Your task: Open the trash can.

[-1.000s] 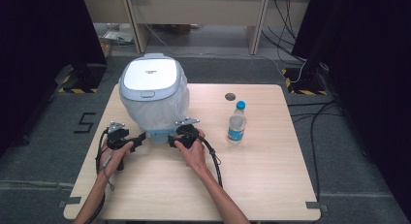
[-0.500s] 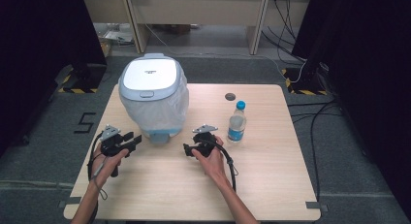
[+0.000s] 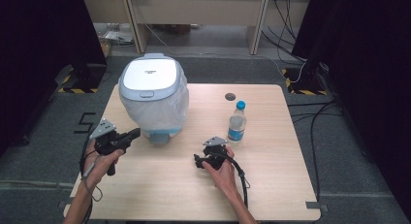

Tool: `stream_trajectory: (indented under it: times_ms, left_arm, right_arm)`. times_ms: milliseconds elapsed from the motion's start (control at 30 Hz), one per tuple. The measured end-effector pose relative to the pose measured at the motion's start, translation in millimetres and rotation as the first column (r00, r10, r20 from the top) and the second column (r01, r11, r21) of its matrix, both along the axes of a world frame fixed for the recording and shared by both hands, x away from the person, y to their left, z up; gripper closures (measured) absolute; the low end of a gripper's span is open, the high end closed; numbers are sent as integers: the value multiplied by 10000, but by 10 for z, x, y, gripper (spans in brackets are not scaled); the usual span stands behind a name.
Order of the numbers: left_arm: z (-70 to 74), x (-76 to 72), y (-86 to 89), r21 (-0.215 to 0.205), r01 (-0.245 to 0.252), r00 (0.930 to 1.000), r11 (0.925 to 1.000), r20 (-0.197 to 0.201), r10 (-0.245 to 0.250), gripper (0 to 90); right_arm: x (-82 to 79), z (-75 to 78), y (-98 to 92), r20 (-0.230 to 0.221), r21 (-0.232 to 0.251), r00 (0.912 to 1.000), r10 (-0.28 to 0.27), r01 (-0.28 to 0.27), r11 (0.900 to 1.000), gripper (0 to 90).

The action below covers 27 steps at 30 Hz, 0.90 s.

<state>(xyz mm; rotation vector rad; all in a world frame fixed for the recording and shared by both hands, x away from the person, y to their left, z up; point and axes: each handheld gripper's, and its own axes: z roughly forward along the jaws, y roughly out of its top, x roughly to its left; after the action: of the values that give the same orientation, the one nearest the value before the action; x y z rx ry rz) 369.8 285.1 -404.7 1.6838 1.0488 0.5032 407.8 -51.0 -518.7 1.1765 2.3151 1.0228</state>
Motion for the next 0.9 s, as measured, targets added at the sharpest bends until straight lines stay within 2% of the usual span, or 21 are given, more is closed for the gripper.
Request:
stream_trajectory:
  times_ms: [67, 167, 433, 900]
  left_arm:
    - [105, -6, -17, 74, 50, 9999, 10000, 101, -51, 896]
    - [263, -5, -34, -33, 188, 9996, 9998, 223, -187, 896]
    - [607, 46, -126, 56, 586, 9965, 9983, 601, -588, 896]
    - [965, 356, -254, 36, 575, 9936, 9983, 972, -576, 896]
  right_arm:
    - [-3, -3, 4, 35, -45, 10000, 6, -6, 10000, 226]
    - [-6, -2, 6, 51, -179, 10000, 44, -43, 9998, 216]
    - [-7, -3, 9, 40, -193, 10000, 27, -26, 9998, 206]
    - [-5, -4, 8, 47, -220, 9999, 88, -87, 9997, 199]
